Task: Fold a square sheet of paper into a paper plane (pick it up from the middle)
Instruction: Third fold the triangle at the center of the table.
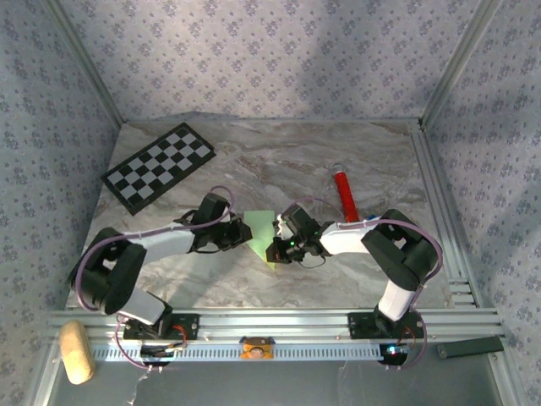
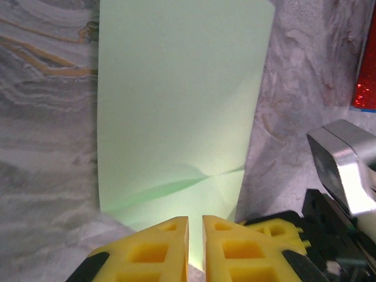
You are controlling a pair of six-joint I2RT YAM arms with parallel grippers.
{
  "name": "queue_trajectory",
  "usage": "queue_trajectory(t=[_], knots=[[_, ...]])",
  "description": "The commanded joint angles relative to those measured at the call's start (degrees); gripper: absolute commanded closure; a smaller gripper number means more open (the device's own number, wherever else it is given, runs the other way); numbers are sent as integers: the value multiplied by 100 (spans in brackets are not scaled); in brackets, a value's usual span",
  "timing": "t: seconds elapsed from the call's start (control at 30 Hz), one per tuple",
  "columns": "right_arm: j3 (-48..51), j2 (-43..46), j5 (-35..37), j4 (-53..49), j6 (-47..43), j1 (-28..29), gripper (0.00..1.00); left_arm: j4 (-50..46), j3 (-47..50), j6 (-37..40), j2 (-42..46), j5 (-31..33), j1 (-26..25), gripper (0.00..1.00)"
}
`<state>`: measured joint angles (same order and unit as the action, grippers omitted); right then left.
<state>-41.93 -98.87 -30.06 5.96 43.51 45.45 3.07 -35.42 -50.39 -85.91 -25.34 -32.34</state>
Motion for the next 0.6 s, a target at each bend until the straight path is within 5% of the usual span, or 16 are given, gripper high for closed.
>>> queue_trajectory(t=[0.0,0.33,0.57], knots=[[150,-144,331,-909,-120,-38,94,154,-184,183,-297,-125,-25,87],[-512,285,231,-871,-298,42,90,-615,-204,429,-827,449,-22,92],[-1272,-453,100,-1209,-539,93,90,-838,-313,475,-835,475,-18,93]])
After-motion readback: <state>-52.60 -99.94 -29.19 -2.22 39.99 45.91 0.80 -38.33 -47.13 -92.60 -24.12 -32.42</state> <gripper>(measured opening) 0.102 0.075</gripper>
